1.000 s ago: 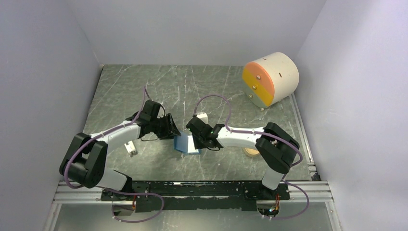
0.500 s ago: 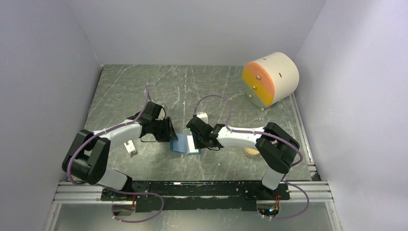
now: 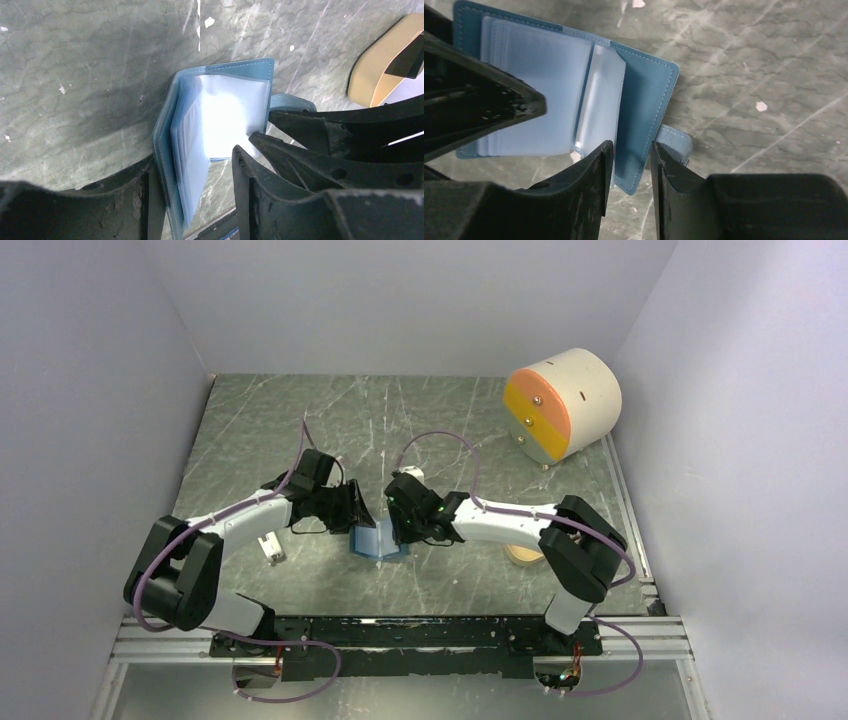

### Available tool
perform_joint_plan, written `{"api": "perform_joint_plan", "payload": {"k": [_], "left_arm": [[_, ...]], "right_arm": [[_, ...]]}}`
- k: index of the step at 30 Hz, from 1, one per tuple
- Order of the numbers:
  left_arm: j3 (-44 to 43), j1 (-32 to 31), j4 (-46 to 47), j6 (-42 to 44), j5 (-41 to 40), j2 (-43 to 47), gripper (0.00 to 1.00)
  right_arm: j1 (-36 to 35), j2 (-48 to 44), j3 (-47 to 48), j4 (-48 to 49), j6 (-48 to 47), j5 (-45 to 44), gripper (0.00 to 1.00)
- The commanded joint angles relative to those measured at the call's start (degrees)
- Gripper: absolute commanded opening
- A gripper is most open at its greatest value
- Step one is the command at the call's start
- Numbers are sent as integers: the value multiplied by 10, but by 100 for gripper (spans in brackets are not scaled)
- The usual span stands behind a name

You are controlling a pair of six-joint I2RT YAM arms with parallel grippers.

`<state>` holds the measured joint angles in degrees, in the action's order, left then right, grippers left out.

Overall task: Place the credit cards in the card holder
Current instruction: Open the card holder at the center of the board.

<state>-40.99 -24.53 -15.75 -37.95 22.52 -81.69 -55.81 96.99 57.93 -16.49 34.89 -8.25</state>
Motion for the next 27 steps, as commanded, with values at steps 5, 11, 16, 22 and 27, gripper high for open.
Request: {"api": "perform_joint_plan", "payload": {"k": [5, 11, 16, 22, 27], "left_arm": [[-17, -3, -11, 15, -24, -27, 46], [-33, -3, -61, 28, -70, -20, 30], [-28, -2, -47, 38, -35, -25, 15], [-19, -3, 46, 31, 80, -47, 9], [-64, -5, 34, 33, 77, -83, 9]], "right_arm": [[11, 23, 15, 31, 14, 40, 37], [30, 21, -23, 50, 15, 44, 36], [35, 21, -40, 52, 13, 43, 36], [51, -15, -51, 41, -3, 51, 36], [80, -89, -43, 8, -30, 66, 40]]}}
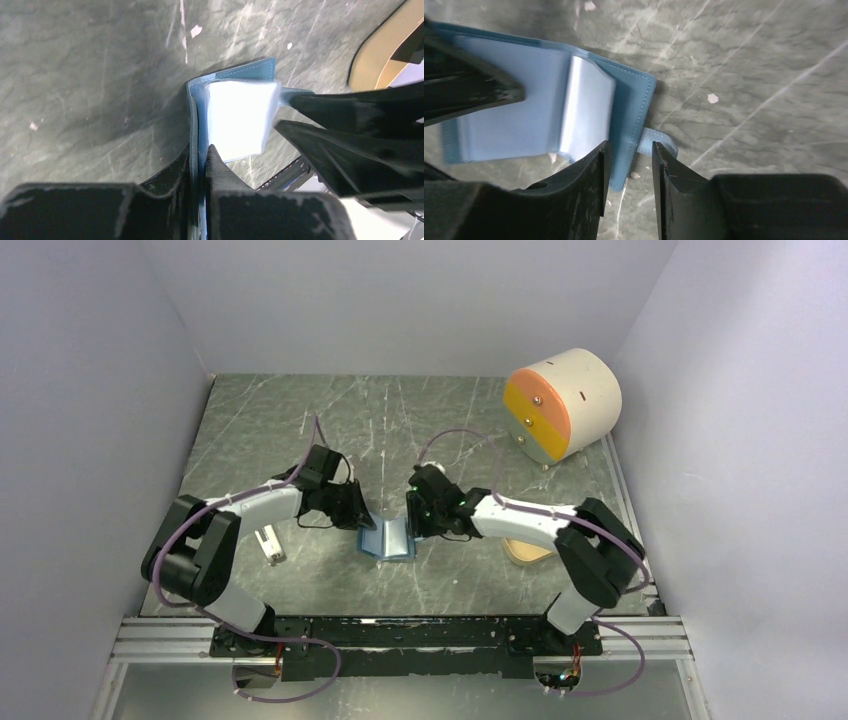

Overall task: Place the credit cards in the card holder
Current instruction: Open the card holder at the center of the board, then pick up the credit card from the storage box.

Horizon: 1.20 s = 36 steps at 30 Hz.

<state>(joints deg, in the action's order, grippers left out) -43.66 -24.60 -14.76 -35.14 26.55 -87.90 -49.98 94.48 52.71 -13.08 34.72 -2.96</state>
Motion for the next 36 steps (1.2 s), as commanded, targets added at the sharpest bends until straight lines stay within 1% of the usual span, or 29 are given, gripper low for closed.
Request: {"api": "perform_joint_plan", "payload": {"k": [1, 5, 7, 11, 16, 19, 22, 26, 29, 33, 36], "left_arm": [[-42, -3, 22, 6, 37, -29, 9], [-50, -4, 7, 15, 39, -42, 12], [-51, -4, -1, 21, 37, -40, 12], [-58, -4, -27, 36, 36, -29, 12], [-63, -4, -47, 53, 56, -24, 12], [-63, -4, -55, 53, 68, -28, 11], [-63, -5, -61, 55, 86, -32, 11], [-72, -6, -98, 67, 78, -26, 11], [-78, -6, -113, 80, 79, -15, 11], [-73, -6, -111, 88, 98, -5, 12], [-70, -6, -109, 88, 105, -1, 12]], "right_arm": [[28, -74, 16, -38, -36, 18, 41], [54, -113, 38, -90, -61, 17, 49], [71, -129, 58, -119, -76, -3, 52], [110, -148, 97, -191, -125, -105, 57], [157, -153, 132, -260, -192, -226, 59], [166, -164, 127, -269, -257, -291, 59], [170, -162, 111, -291, -326, -341, 62], [176, -162, 65, -311, -379, -356, 65], [208, -165, 46, -329, -399, -370, 66], [247, -180, -4, -317, -433, -342, 67], [261, -179, -26, -302, -451, -349, 67]]}}
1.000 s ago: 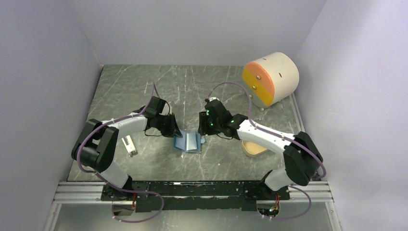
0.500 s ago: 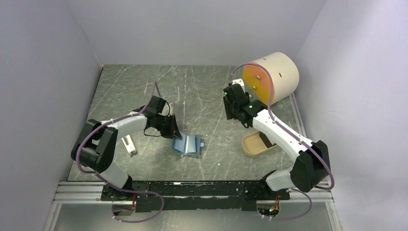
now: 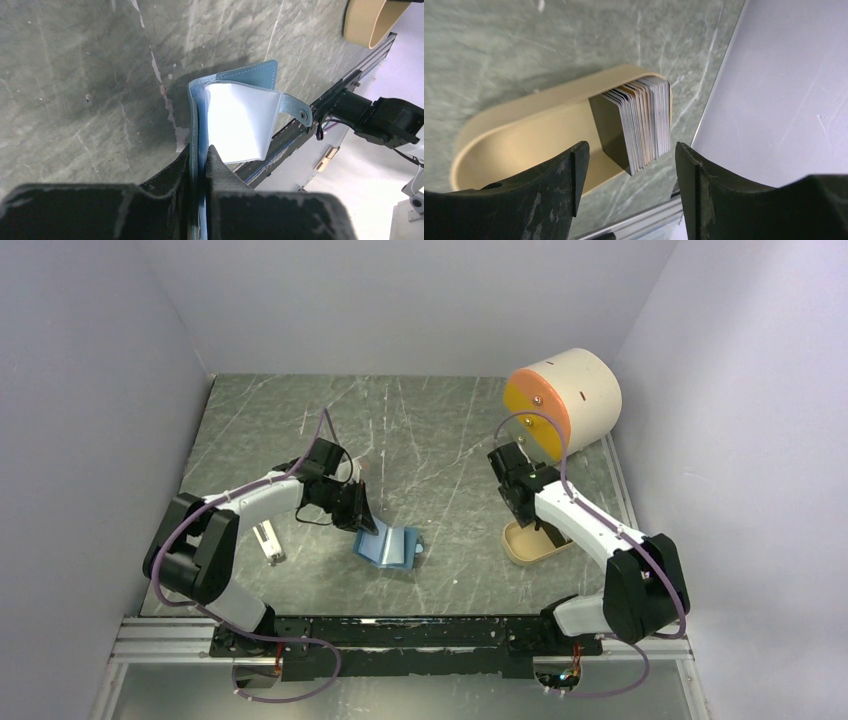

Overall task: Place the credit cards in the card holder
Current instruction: Pick up the credit card from the storage box.

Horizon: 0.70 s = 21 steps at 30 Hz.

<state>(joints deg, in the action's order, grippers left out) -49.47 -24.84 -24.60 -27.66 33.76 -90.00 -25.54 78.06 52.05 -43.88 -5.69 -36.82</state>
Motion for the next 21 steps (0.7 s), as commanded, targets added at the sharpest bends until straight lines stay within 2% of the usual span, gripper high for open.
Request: {"api": "perform_joint_plan", "payload": {"k": [1, 13, 21], "left_arm": [[-11, -4, -11, 12, 32, 21, 12], [-14, -4, -19, 17, 25, 31, 13], [-16, -4, -20, 20, 27, 36, 13]], "right_arm": [[20, -11, -27, 16, -57, -6, 68], [49, 104, -23, 31, -75, -37, 68], [57, 138, -29, 45, -81, -114, 67]]}}
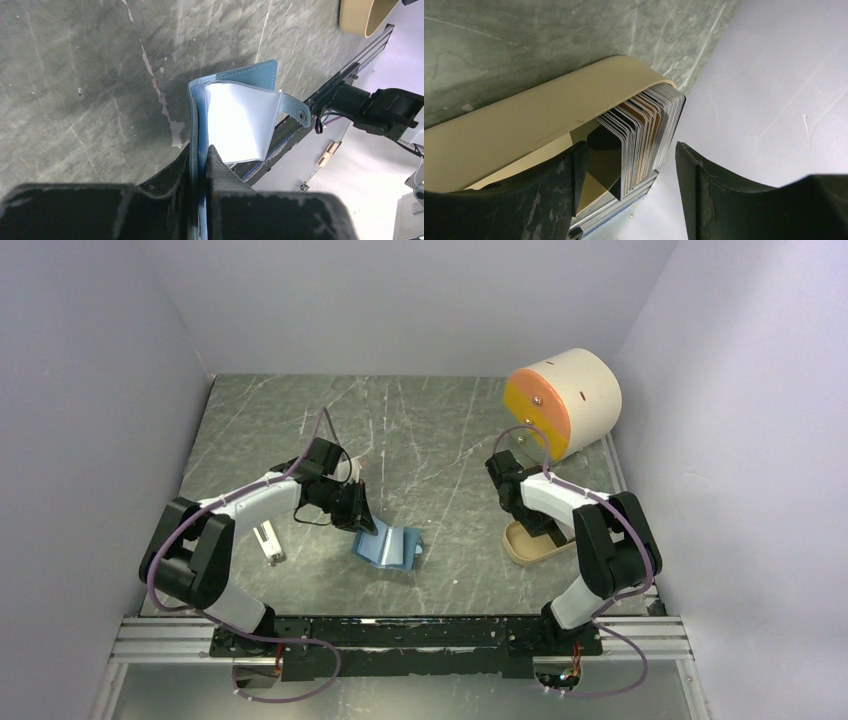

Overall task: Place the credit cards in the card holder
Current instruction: Pick up the credit card from the storage box.

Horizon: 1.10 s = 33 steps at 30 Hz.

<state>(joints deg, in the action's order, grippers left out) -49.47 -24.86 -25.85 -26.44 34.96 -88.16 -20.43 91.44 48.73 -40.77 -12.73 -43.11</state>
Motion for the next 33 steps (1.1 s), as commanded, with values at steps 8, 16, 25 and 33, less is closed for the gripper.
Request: {"api": "perform_joint_plan", "payload": {"k": [8, 16, 25, 33], "left_arm": [[-18, -3, -5, 5, 18, 15, 13], [-20, -4, -6, 5, 19, 14, 13], [-21, -3, -5, 4, 19, 16, 14], [-21, -3, -7, 4, 16, 14, 14]], "right_arm": [[15, 3, 30, -2, -6, -44, 62], [17, -8, 38, -8, -11, -43, 52], [17, 0, 51, -18, -5, -35, 36], [17, -12, 67, -33, -1, -36, 30]]}}
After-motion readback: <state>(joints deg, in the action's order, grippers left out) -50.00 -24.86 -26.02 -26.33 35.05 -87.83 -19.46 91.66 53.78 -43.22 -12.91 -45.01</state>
